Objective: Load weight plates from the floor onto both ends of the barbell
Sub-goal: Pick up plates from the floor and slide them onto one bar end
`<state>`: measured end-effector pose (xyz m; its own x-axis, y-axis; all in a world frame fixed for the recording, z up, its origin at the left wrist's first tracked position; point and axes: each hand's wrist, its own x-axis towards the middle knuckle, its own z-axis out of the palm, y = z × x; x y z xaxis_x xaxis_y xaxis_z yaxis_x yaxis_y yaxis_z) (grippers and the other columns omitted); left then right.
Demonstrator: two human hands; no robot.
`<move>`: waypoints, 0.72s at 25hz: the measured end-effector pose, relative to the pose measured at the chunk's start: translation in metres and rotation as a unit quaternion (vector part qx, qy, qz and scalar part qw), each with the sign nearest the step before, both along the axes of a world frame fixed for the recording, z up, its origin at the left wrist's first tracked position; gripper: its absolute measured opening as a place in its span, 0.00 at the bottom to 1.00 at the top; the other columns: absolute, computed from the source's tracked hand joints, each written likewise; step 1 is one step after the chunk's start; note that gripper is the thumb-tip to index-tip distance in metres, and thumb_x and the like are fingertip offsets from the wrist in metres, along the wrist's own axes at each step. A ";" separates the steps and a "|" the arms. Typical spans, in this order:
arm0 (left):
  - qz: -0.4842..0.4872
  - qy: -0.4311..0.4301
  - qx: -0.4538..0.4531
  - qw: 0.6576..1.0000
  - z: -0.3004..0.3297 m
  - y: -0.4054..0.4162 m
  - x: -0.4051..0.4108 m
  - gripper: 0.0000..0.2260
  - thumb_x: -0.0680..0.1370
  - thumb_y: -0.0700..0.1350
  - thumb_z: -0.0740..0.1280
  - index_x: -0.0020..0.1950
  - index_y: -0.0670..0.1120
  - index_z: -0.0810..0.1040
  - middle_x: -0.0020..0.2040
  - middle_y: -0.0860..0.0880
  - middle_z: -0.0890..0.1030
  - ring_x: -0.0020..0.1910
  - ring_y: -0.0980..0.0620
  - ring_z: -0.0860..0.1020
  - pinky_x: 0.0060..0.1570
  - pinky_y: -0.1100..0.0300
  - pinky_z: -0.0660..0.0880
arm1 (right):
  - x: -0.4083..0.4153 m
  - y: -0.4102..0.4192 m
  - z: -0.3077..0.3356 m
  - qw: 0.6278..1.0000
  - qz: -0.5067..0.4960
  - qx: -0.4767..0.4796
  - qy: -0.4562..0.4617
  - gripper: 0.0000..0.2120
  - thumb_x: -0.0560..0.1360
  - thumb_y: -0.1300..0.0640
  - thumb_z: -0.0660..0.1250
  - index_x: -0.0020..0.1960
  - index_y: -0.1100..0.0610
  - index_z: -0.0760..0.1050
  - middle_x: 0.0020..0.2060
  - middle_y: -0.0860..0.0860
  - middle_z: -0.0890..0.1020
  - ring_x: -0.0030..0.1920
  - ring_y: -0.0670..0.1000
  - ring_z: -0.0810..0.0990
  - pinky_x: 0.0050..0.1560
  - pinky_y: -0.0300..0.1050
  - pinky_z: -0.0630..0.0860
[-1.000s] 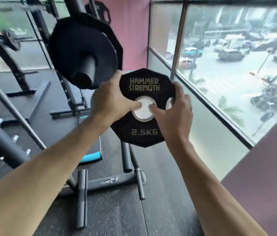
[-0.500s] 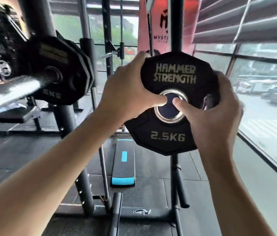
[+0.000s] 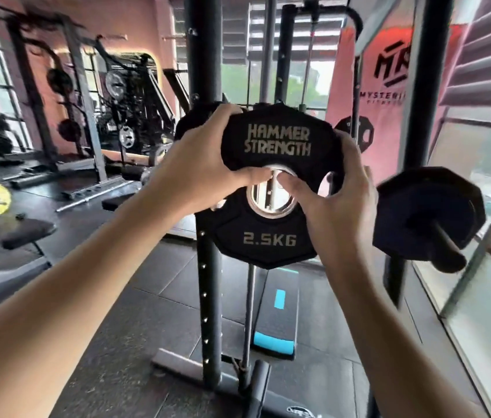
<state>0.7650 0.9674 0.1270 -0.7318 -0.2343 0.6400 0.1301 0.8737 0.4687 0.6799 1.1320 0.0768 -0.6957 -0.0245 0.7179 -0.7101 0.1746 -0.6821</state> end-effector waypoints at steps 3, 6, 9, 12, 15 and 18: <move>0.011 -0.033 0.004 0.999 -0.001 -0.047 0.022 0.31 0.72 0.58 0.74 0.70 0.55 0.66 0.55 0.57 0.80 0.51 0.54 0.80 0.53 0.51 0.79 | 0.015 -0.045 -0.001 0.999 0.031 0.022 -0.010 0.36 0.69 0.43 0.77 0.73 0.40 0.66 0.54 0.48 0.74 0.47 0.42 0.75 0.45 0.32 0.69; 0.015 -0.058 0.013 0.998 0.005 -0.100 0.039 0.26 0.75 0.55 0.72 0.69 0.54 0.66 0.51 0.54 0.80 0.38 0.53 0.81 0.37 0.57 0.80 | 0.022 -0.103 0.000 0.998 0.054 0.029 -0.014 0.37 0.70 0.43 0.76 0.74 0.41 0.64 0.56 0.50 0.73 0.49 0.45 0.76 0.44 0.31 0.68; 0.011 -0.073 0.004 0.997 0.009 -0.152 0.044 0.26 0.77 0.53 0.71 0.71 0.52 0.65 0.54 0.51 0.80 0.47 0.50 0.81 0.46 0.50 0.80 | 0.028 -0.156 -0.003 0.997 0.062 0.036 -0.016 0.37 0.71 0.43 0.75 0.75 0.40 0.63 0.57 0.51 0.72 0.50 0.45 0.77 0.46 0.37 0.74; -0.039 -0.101 0.019 0.994 0.000 -0.195 0.034 0.27 0.78 0.49 0.71 0.73 0.52 0.63 0.55 0.50 0.80 0.49 0.49 0.81 0.48 0.50 0.80 | 0.029 -0.189 -0.011 0.998 0.045 0.035 -0.023 0.38 0.72 0.45 0.75 0.76 0.38 0.61 0.57 0.50 0.71 0.51 0.47 0.77 0.51 0.41 0.74; -0.099 -0.104 0.020 0.989 -0.013 -0.213 0.012 0.29 0.78 0.45 0.72 0.75 0.53 0.62 0.55 0.55 0.77 0.53 0.54 0.78 0.50 0.59 0.74 | 0.026 -0.197 -0.018 0.998 -0.002 0.056 -0.024 0.36 0.74 0.50 0.74 0.77 0.37 0.61 0.54 0.49 0.70 0.49 0.45 0.75 0.50 0.30 0.70; -0.118 -0.089 -0.021 0.989 -0.011 -0.223 -0.023 0.30 0.77 0.42 0.72 0.75 0.55 0.62 0.61 0.50 0.75 0.60 0.50 0.74 0.57 0.56 0.68 | 0.009 -0.202 -0.014 0.998 -0.015 0.066 0.002 0.38 0.74 0.63 0.71 0.78 0.41 0.62 0.59 0.49 0.70 0.60 0.48 0.72 0.61 0.33 0.67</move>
